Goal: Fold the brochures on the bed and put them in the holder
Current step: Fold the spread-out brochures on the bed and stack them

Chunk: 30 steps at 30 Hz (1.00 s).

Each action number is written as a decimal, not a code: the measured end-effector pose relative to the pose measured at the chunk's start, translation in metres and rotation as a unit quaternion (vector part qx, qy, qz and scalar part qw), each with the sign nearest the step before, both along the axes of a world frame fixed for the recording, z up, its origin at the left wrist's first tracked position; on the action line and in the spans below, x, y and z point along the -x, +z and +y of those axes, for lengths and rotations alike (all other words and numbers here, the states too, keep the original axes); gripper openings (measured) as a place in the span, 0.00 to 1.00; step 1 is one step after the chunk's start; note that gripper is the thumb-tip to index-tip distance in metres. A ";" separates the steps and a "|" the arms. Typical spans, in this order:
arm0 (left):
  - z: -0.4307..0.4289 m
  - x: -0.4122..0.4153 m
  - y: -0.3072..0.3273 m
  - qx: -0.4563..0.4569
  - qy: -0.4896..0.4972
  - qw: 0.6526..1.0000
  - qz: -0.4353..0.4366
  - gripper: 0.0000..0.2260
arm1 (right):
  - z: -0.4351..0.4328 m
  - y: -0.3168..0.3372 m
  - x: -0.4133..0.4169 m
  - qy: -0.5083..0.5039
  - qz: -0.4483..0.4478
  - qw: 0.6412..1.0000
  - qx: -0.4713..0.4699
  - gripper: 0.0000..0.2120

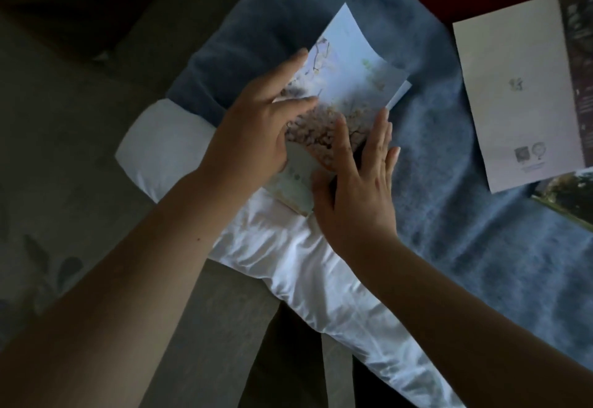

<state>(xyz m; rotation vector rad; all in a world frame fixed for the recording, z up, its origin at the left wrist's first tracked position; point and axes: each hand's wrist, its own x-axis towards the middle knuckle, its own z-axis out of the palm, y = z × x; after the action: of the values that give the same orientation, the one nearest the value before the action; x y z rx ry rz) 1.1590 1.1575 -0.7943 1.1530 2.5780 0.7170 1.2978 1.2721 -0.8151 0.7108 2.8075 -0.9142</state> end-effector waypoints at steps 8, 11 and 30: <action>0.014 0.007 -0.005 0.054 -0.005 0.998 -0.017 0.24 | -0.003 -0.010 0.000 0.009 -0.057 0.996 -0.062 0.34; 0.016 0.006 0.000 0.126 0.000 0.992 0.014 0.24 | -0.003 -0.005 0.002 0.013 -0.066 0.996 -0.065 0.36; 0.027 -0.019 -0.006 0.343 0.005 0.936 -0.071 0.37 | 0.041 0.014 0.072 0.137 -0.275 0.942 -0.133 0.56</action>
<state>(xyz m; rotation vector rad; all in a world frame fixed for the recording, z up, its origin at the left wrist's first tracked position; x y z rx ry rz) 1.1784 1.1844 -0.8000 0.8144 2.3893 -0.1180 1.2258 1.3130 -0.8010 0.4834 2.4450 -0.2347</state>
